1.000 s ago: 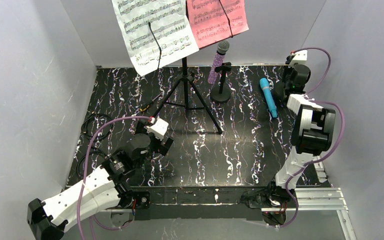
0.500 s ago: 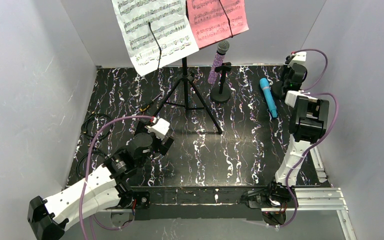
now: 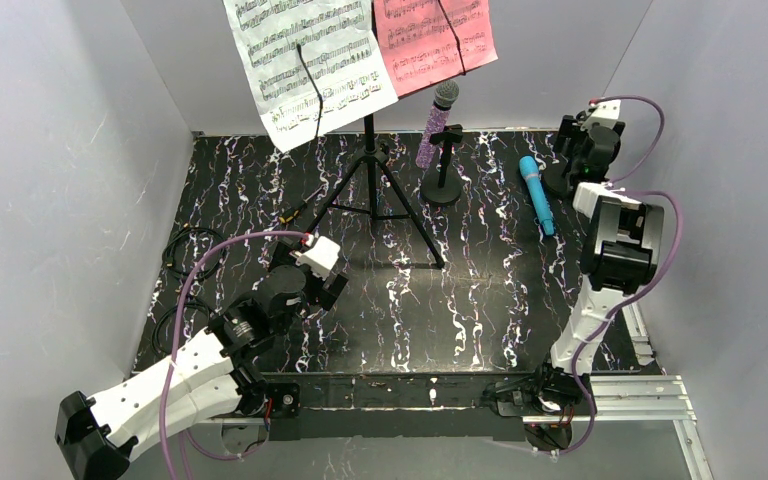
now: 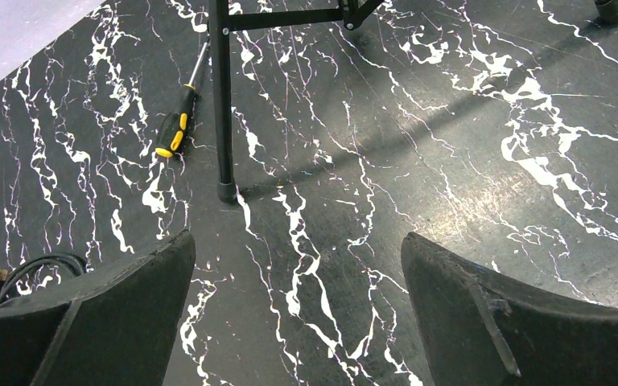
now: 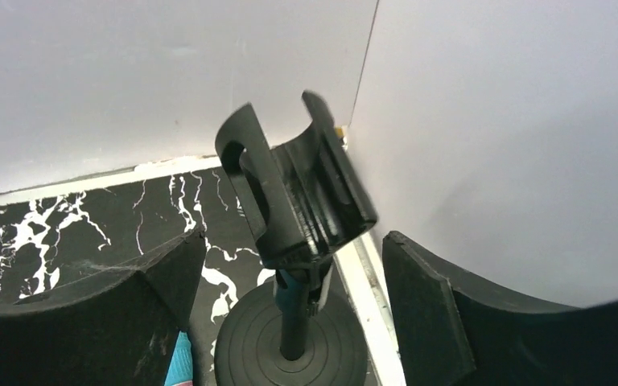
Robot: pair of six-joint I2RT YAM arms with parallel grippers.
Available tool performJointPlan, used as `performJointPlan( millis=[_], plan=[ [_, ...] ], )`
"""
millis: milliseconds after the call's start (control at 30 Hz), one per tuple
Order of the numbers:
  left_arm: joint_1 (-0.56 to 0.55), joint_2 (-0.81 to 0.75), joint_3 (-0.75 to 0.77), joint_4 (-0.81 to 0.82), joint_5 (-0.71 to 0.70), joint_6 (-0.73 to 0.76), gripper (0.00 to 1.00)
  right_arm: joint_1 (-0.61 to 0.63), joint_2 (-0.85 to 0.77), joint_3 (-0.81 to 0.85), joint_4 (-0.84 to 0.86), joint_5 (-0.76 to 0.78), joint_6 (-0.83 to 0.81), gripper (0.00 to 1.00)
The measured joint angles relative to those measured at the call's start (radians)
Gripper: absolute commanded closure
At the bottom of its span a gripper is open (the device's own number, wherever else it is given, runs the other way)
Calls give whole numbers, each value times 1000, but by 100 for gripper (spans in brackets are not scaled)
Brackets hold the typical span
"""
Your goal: Pack up the instrument practice props
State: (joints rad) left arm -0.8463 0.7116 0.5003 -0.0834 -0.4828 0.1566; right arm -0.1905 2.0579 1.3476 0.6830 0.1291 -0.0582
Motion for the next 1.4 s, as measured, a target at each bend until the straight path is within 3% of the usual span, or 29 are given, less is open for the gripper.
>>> performJointPlan(
  millis=[300,733,1067,1400],
  plan=[
    [0,-13,0,0,2,-4,2,-6,-233,-106,2,-14,-40,2],
    [0,-27,6,-3,35,-35,2,41,-535,-249,-62,-298,-64,2],
    [0,-63,6,-3,59,-55,2,264,-533,-303,-87,-428,-64,8],
    [0,-74,6,-3,64,-61,2,412,-365,-357,152,-388,55,17]
  ],
)
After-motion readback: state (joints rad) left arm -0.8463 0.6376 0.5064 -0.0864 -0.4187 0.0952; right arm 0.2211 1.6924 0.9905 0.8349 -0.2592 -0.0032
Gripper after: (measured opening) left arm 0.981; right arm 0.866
